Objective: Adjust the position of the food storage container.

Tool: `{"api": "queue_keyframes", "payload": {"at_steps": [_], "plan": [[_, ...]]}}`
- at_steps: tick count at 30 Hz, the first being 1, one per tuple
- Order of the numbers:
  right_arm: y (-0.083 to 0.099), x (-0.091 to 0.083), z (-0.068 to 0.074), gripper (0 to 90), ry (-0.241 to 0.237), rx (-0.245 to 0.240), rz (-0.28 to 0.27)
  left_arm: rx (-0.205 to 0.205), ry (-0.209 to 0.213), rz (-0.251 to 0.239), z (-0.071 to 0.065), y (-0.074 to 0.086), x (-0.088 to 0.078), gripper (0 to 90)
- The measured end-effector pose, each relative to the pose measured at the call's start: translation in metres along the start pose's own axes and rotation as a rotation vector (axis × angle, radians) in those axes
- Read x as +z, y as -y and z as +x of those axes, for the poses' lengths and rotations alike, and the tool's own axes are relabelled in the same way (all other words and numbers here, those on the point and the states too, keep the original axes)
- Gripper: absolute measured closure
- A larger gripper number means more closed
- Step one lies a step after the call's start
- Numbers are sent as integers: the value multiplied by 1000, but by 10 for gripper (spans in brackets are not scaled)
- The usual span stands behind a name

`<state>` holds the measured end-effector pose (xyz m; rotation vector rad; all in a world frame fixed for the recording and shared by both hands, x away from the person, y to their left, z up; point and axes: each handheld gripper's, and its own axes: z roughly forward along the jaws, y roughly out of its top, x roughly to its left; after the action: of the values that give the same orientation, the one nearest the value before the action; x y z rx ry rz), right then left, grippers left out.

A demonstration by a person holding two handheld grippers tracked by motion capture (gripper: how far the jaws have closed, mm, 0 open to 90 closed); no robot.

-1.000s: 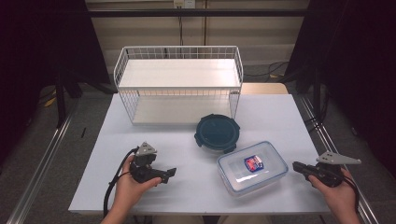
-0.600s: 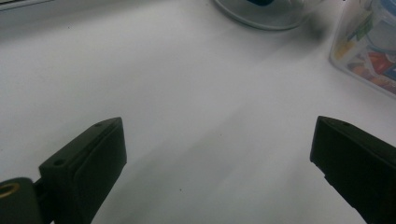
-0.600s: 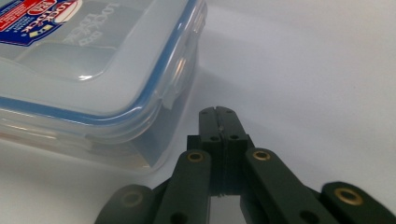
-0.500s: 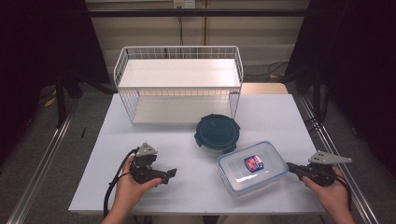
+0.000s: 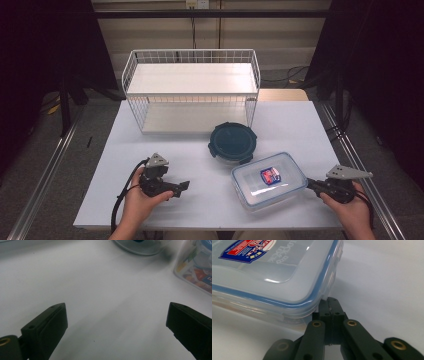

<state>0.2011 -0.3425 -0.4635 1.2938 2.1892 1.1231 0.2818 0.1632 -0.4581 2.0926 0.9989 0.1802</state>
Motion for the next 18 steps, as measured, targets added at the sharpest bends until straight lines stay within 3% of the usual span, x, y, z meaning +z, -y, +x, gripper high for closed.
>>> {"api": "queue_keyframes", "payload": {"at_steps": [4, 18], "plan": [[-1, 1, 7, 900, -31, -5, 9, -6, 2, 8, 1, 0, 0, 37], [-1, 2, 22, 900, -69, -29, 18, -23, 29, 7, 1, -1, 1, 37]]}}
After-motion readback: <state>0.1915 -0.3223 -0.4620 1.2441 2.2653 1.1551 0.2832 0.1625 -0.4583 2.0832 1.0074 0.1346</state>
